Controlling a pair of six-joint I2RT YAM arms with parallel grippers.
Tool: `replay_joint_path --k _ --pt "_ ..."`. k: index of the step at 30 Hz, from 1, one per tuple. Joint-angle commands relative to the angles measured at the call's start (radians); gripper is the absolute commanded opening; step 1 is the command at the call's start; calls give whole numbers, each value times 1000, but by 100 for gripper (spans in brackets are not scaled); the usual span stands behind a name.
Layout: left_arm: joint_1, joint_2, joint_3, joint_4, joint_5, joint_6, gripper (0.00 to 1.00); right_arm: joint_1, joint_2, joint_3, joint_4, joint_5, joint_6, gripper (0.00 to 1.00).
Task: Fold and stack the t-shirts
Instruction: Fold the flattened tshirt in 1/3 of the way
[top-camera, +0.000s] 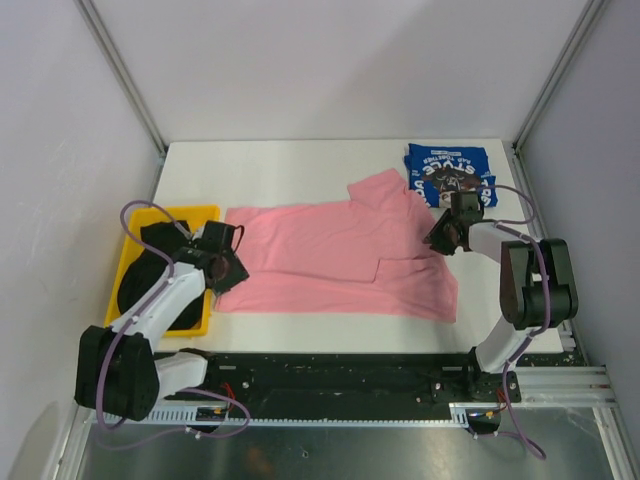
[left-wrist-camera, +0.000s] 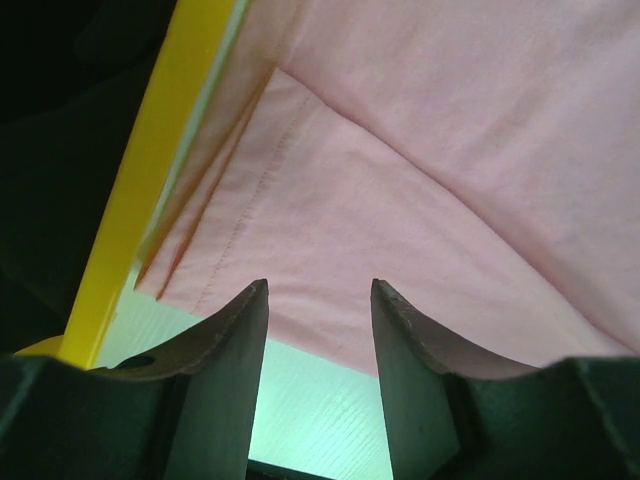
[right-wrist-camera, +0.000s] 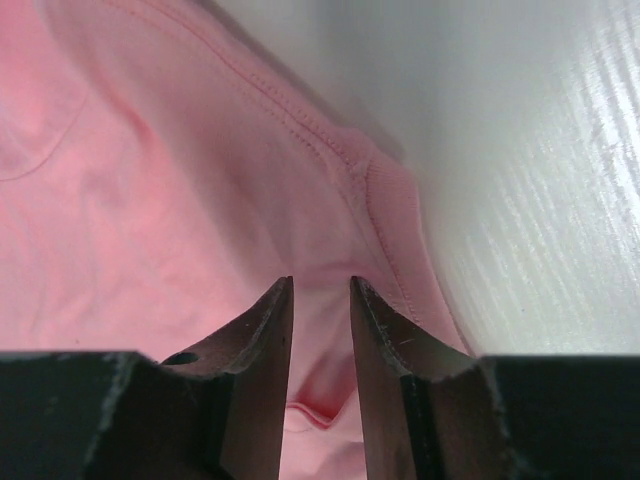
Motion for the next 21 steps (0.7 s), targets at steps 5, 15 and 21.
replay_joint_path --k 5,15,21 --pt "-41 63 -23 70 17 40 51 -52 12 18 -75 102 -40 34" --pt "-62 127 3 99 26 49 51 -125 -44 19 -127 104 -82 34" --pt "-77 180 16 124 18 48 49 -123 -126 43 -162 44 -95 38"
